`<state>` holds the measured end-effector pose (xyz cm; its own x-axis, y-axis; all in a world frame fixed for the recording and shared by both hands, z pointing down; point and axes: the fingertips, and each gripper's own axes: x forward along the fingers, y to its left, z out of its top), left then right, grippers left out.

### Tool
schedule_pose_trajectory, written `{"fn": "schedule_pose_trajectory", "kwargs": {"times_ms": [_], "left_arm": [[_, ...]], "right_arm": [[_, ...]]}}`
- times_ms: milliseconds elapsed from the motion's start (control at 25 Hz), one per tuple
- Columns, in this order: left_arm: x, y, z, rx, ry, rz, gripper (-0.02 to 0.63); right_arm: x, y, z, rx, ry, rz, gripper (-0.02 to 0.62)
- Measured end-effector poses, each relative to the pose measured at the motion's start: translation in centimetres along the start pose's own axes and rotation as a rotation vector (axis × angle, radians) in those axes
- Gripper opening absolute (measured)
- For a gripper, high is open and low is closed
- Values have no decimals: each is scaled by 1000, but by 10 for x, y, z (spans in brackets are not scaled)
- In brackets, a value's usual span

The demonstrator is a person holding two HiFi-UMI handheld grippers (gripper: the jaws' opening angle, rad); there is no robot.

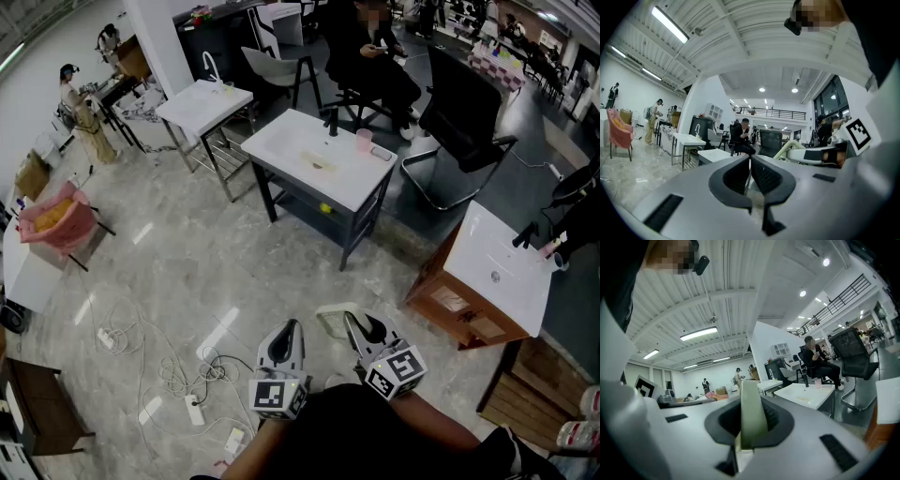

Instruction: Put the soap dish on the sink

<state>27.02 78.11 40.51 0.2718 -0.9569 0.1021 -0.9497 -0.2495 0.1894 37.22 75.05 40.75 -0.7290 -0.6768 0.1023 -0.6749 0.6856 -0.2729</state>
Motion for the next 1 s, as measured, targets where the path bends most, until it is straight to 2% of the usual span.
{"fn": "schedule_pose_trajectory", "kwargs": {"times_ms": [440,720,1000], "left_arm": [[10,-3,-14,16,26,24,17],[28,27,-10,9,36,33,17],[80,77,-8,-6,42,-4,17]], "right_arm": [[-3,-28,-6,49,-39,-31,25],[31,-38,-4,59,-30,-43,25],[91,-54,-8,49,4,-87,25]]}}
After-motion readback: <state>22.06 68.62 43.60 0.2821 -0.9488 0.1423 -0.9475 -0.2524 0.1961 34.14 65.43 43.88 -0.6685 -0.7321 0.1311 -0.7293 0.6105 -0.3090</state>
